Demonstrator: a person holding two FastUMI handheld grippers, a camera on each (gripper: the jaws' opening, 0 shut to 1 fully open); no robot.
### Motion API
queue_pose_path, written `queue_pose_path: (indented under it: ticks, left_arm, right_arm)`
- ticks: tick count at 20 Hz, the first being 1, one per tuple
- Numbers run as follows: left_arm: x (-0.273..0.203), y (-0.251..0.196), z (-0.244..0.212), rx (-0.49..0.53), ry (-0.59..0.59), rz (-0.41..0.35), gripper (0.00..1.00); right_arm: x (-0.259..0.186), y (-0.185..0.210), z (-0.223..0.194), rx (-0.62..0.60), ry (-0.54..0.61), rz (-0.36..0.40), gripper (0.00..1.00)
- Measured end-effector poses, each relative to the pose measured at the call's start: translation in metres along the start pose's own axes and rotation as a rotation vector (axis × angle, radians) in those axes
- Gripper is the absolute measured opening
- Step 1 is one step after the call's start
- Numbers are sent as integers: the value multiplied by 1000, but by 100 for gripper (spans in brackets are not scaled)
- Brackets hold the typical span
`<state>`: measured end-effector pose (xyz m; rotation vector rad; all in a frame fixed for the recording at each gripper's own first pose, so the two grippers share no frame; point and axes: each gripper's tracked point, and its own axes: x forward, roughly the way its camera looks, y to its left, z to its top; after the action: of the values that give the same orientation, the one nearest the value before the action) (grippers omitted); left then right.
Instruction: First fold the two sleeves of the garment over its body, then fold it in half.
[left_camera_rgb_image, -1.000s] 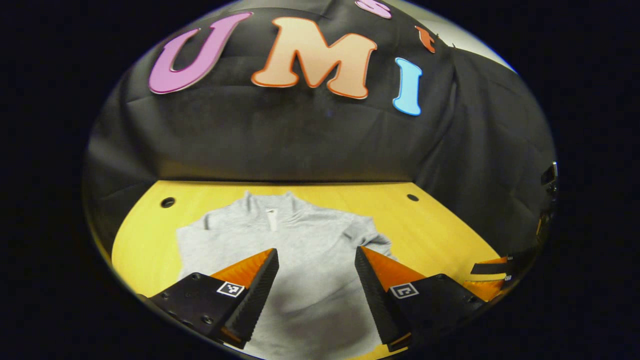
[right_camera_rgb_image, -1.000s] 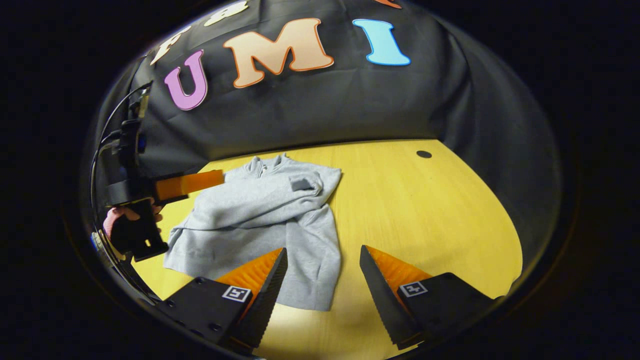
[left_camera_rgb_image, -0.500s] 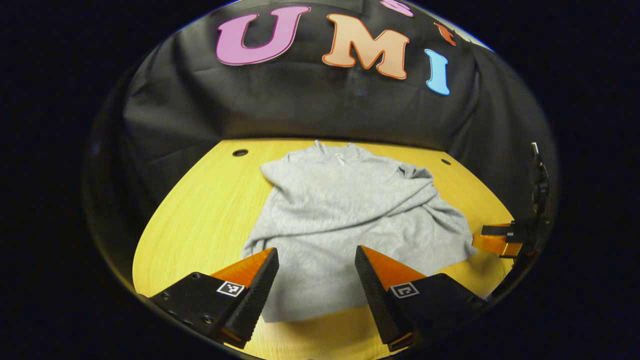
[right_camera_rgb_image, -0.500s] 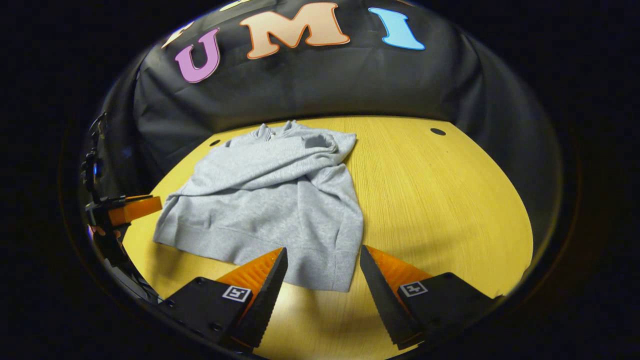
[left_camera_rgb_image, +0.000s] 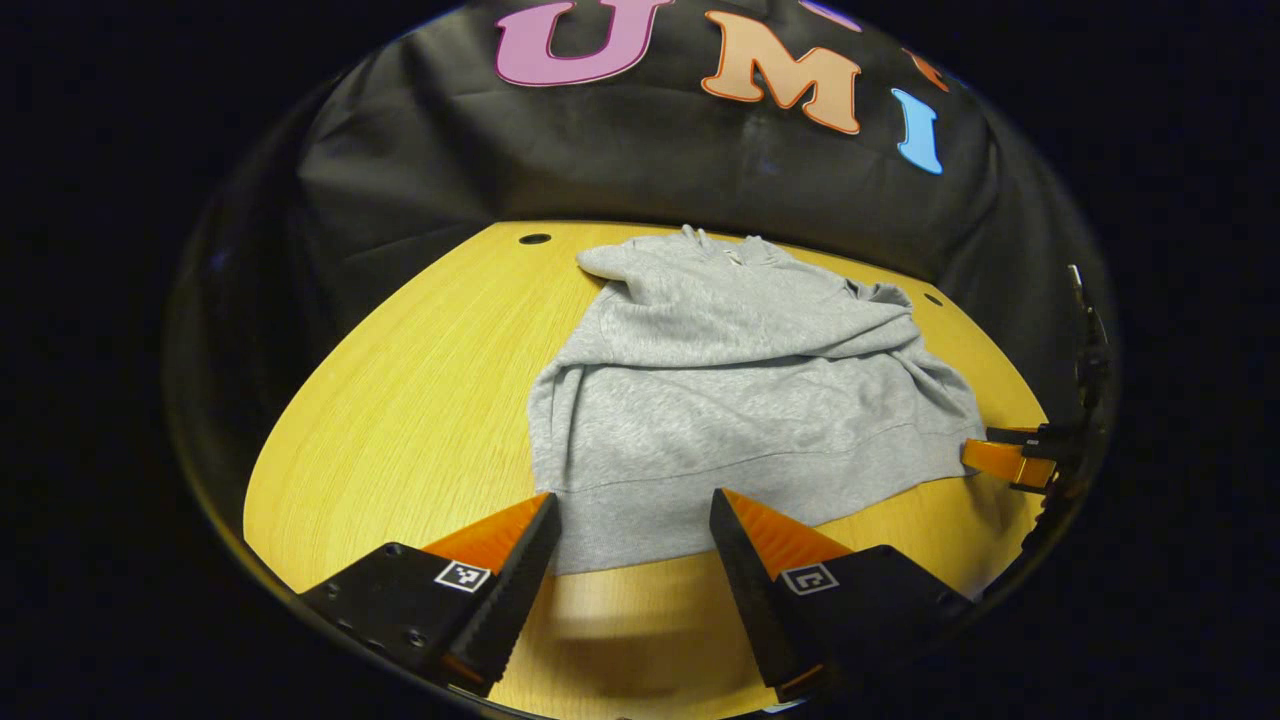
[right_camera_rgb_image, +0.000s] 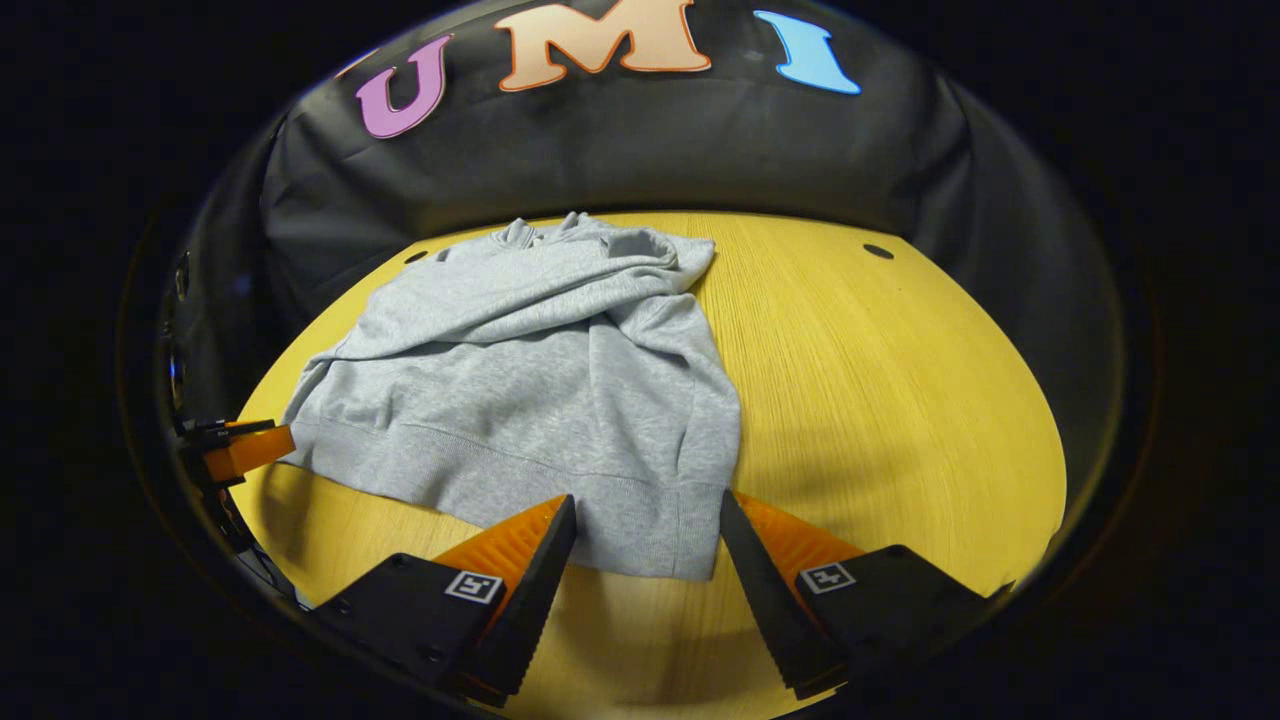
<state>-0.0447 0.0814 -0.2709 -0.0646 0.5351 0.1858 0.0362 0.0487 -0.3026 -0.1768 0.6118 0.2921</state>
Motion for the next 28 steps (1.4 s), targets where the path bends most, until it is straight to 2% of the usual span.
queue_pose_path:
  ticks: [2,3,5,8,9,10,11,12,13,14,15,16,17,20,21,22,25,28]
  left_arm:
    - [3,3,-9,10,22,15,89]
    - [2,4,-8,32,6,18,89]
    - [2,4,-11,59,-1,25,88]
    - [3,2,-8,47,-33,11,86]
    - [4,3,-9,43,-35,5,86]
    - [5,-1,-7,32,-40,-8,70]
    - [6,-5,-6,29,-40,-23,61]
    - [7,-8,-5,17,-33,-40,46]
    - [9,-12,-2,-2,-36,-54,34]
    - [11,-15,-2,-24,-30,-62,18]
    - [12,-16,0,-39,-36,-67,10]
    - [13,-17,-1,-47,-31,-71,3]
    - [13,-17,0,-47,-28,-74,1]
    - [14,-17,1,-36,-20,-78,0]
    - [14,-17,1,-39,-17,-78,0]
    - [14,-17,2,-48,-17,-79,0]
    - [13,-17,9,-100,-17,-91,0]
    - [5,-18,42,-126,-74,-104,0]
  right_arm:
    - [0,0,0,7,-7,-3,92]
    - [0,0,1,7,-10,-4,85]
    - [1,0,0,5,-9,-5,85]
    - [1,1,0,10,-6,4,85]
    - [1,4,0,15,-3,11,82]
    - [1,5,0,17,0,12,75]
    - [1,6,0,17,6,11,64]
    - [2,7,0,15,9,16,60]
    - [2,13,0,26,19,34,61]
    - [2,14,1,34,13,31,48]
    - [3,18,-2,33,23,42,34]
    - [-1,16,0,31,12,31,25]
    - [1,17,-2,20,17,21,17]
    - [0,19,1,-15,8,2,11]
    - [0,20,1,-17,12,-7,12]
    - [0,20,2,-15,13,-6,7]
    - [-5,20,9,17,12,0,7]
    - [-12,25,36,45,-29,22,7]
